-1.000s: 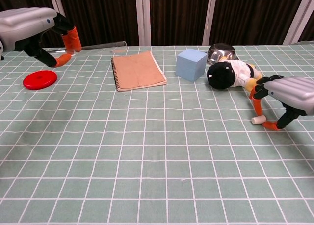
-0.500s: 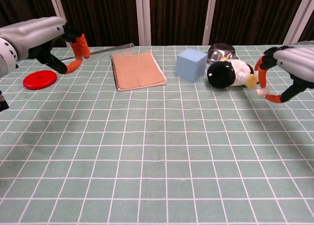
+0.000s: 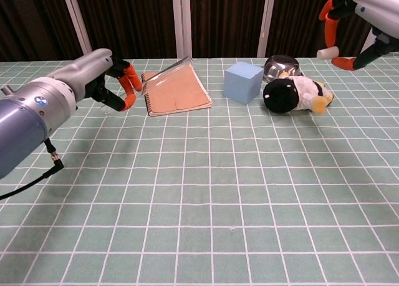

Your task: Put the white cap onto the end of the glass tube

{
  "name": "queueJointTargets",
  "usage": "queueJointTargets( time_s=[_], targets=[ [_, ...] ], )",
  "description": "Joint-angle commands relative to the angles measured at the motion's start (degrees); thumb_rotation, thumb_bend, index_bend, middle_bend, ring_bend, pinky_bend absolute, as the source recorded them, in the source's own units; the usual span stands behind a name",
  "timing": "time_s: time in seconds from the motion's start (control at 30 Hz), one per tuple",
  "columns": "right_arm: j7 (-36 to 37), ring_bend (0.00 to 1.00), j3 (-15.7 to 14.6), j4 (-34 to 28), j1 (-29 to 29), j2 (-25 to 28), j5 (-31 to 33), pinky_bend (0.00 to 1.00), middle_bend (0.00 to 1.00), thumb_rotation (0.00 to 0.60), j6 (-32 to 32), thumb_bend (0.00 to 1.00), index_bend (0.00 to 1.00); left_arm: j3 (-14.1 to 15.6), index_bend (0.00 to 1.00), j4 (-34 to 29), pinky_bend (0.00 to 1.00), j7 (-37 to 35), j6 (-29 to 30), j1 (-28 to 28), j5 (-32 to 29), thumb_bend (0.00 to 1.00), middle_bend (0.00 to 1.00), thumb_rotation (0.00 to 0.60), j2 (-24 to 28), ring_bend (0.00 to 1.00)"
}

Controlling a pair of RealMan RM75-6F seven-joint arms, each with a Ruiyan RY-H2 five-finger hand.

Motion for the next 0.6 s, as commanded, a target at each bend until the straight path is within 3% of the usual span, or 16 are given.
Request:
queueJointTargets(
  time_s=[0.03,0.2,0.6],
  targets=[
    [-2.26,0.01,-0.11,1.29,1.25,-1.1,-2.59,0.0,0.25,0.6,1.76,0.36,0.62,-0.61,0.48,2.28,0.0,-0.97,-0.07,-0.75,-0.09,0.76,0.49,0.6,-2.12,0.07],
    [-6.77,0.01,-0.58,4.87,2.6,-5.15,-5.42,0.0,0.25,0.6,4.46,0.36,0.63,-1.41,0.48,4.05,0.0,-0.87,-0.38,-1.56,-0.23,0.76,0.49,0.6,-3.96,0.07],
    [-12.51,0.01,0.33,10.98,7.8,-13.14,-6.61,0.0,0.25,0.6,3.12,0.36,0.63,-3.05,0.48,3.1,0.0,2.07,-0.67,-2.91,-1.44,0.76,0.5,0.6,-4.54,0.07]
  ],
)
